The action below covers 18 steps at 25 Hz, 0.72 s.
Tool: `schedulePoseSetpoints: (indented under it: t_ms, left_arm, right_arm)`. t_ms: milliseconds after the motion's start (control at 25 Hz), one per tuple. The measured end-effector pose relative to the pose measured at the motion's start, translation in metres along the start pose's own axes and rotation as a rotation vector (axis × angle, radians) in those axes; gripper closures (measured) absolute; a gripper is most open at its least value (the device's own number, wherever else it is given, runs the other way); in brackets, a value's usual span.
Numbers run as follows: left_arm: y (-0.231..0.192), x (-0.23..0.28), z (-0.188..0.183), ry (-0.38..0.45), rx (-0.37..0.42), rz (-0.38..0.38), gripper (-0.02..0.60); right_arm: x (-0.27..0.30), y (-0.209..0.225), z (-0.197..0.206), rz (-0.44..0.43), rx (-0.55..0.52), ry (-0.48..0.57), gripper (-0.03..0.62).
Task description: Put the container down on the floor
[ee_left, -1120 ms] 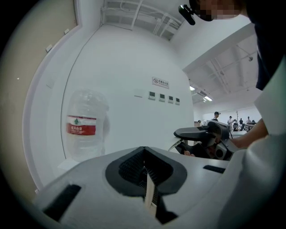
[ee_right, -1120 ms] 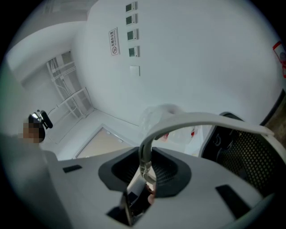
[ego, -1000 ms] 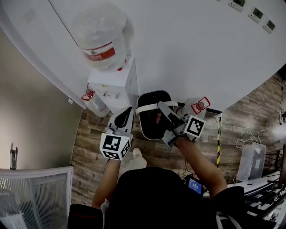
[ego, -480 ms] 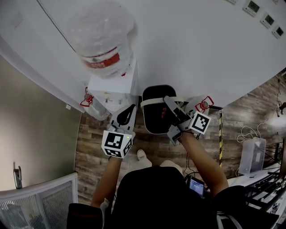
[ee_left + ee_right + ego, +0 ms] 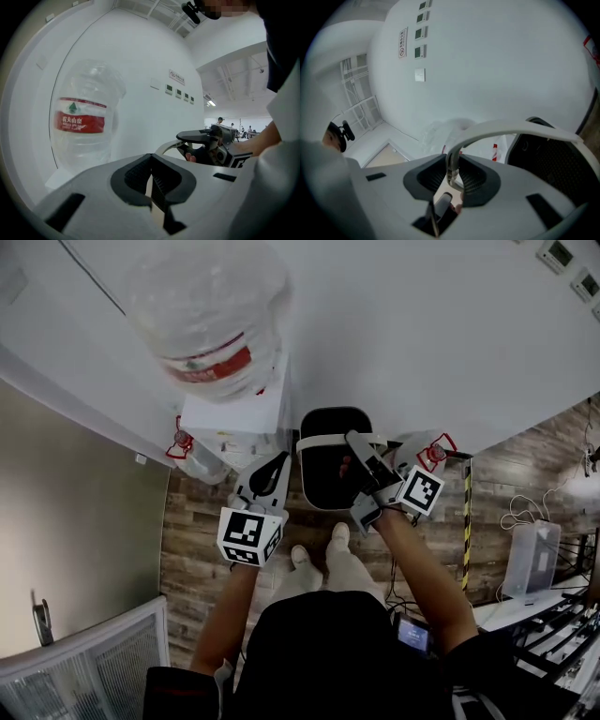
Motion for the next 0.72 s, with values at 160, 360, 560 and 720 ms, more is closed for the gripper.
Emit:
schedulePoseSetpoints:
  t_ms: [160, 360, 560, 720]
  left_arm:
    - [0.0, 0.018, 0.01, -0.011, 0.0, -0.006, 0.563]
    - [-0.002, 0.039, 0.033, -0.027, -0.046, -0.032, 0.563]
    - [-0.002, 0.061, 0.059, -0.044, -0.061, -0.039, 0.563]
    - [-0.007, 0.08, 0.08, -0.054, -0.072, -0.057, 0.563]
  right_arm:
    - [0.007, 0.017, -0.007, 0.003, 0.009, -0.01, 0.5]
    - [0.012, 0.043, -0.013, 0.029, 0.016, -0.017, 0.5]
    - [0.009, 0.072, -0.02, 0.047, 0.034, -0.03, 0.5]
    - [0.011, 0.098, -0.029, 0.054, 0.042, -0.039, 0.5]
Point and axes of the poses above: the fingertips, and each gripper's own axes: x forward along the fingers, y to its right, z out of its underside, the point moved 5 cm from there along -x, backward along the fingers, and after that the axes turned 9 degrees about x, right-handed, at the moved point
